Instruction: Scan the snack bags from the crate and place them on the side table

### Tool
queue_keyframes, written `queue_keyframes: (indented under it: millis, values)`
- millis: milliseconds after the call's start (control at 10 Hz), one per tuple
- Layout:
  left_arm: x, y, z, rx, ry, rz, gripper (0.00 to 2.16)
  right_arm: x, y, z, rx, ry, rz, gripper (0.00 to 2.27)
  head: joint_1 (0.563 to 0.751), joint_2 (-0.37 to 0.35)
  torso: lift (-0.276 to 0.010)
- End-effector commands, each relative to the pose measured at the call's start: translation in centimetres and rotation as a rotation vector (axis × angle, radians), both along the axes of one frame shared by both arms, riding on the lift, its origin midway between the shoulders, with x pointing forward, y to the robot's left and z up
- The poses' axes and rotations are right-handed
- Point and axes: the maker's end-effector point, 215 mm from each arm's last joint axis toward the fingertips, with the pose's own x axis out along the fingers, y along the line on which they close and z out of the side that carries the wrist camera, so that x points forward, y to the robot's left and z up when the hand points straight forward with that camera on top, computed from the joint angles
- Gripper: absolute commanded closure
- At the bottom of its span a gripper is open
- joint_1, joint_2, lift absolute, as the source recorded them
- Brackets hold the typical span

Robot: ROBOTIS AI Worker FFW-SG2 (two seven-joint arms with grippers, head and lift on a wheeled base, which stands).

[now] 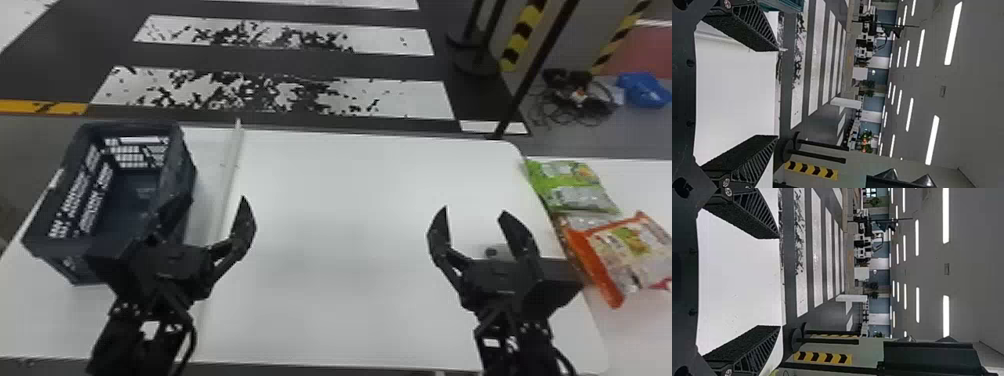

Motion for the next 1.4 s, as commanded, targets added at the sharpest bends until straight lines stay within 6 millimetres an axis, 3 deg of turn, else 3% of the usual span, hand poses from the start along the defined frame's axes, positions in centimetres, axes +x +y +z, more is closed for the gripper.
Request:
queue_keyframes:
  millis: [0,1300]
  values:
    - [-0.05,-0.03,-0.05,0.000,0.001,-0.001,0.08,-0.02,0.00,0.05,0.000,-0.002,0.000,0.07,0.695,-0.047,-0.050]
    - [-0.07,-0.21,-0.05,-0.003,0.001,-0.001,0.08,0.00,0.17,0.22,0.002,-0.006,0.003,0.07,0.695,-0.047,-0.050]
